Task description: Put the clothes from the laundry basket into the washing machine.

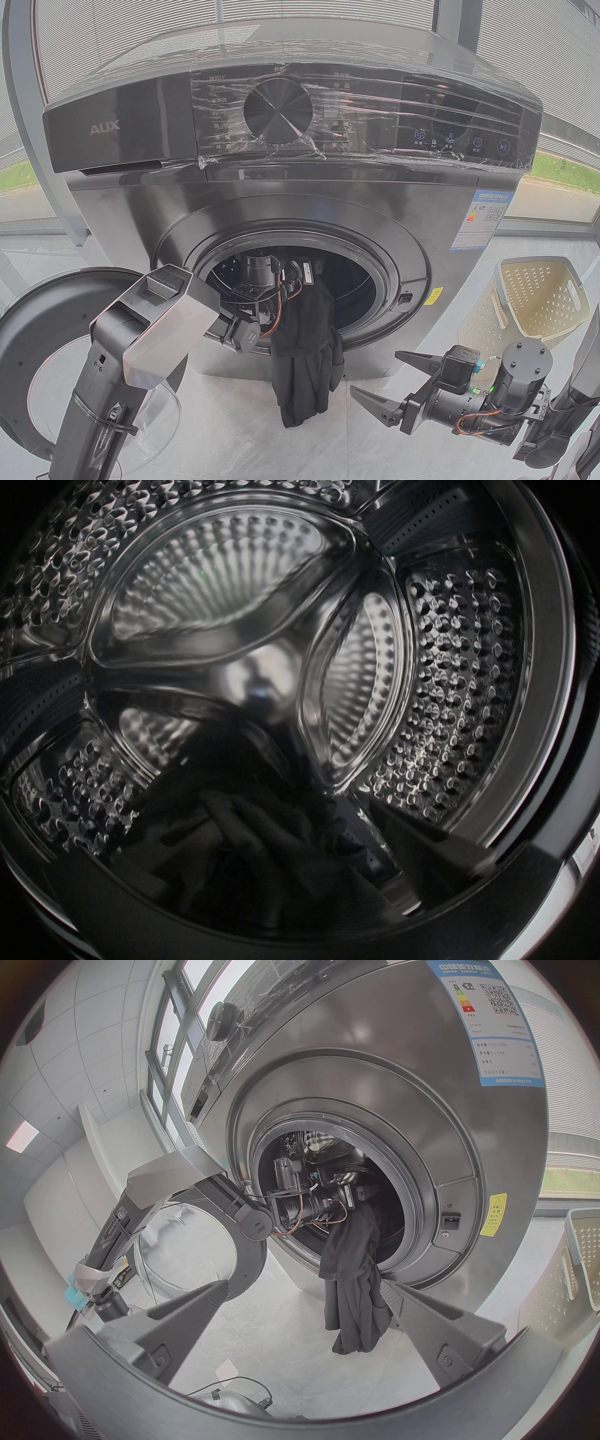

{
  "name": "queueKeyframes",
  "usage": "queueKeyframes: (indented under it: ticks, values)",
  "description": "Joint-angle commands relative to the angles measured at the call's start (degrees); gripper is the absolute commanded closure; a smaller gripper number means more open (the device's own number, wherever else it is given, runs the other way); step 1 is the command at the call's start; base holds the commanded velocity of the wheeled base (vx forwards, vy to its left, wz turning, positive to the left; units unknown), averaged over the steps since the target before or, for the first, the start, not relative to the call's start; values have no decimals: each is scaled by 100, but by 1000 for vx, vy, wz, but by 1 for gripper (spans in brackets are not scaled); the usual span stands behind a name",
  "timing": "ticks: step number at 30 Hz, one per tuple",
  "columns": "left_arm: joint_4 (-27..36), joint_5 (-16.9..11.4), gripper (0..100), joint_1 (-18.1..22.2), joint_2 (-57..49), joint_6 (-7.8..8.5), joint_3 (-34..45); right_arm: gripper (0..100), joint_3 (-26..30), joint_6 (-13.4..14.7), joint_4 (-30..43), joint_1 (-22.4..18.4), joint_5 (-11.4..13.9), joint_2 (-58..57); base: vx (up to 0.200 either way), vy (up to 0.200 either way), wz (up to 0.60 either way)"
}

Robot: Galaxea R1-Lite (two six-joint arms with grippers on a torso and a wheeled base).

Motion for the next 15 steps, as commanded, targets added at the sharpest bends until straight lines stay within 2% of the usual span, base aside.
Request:
queueKeyframes:
  ticks: [1,4,8,11,15]
  values:
    - [266,-53,0,-165,-556,1,808,0,10,-1,-1,28,0,12,0,0,0]
    - [459,-88,0,-323,-802,27,1484,0,10,-1,-10,116,0,12,0,0,0]
    - [529,-396,0,-507,-969,62,2056,0,27,-1,-10,116,0,12,0,0,0]
    - [696,-466,0,-534,-1013,106,2205,0,27,-1,-10,116,0,12,0,0,0]
    - [811,-475,0,-525,-951,282,2240,0,27,-1,-10,116,0,-5,0,0,0]
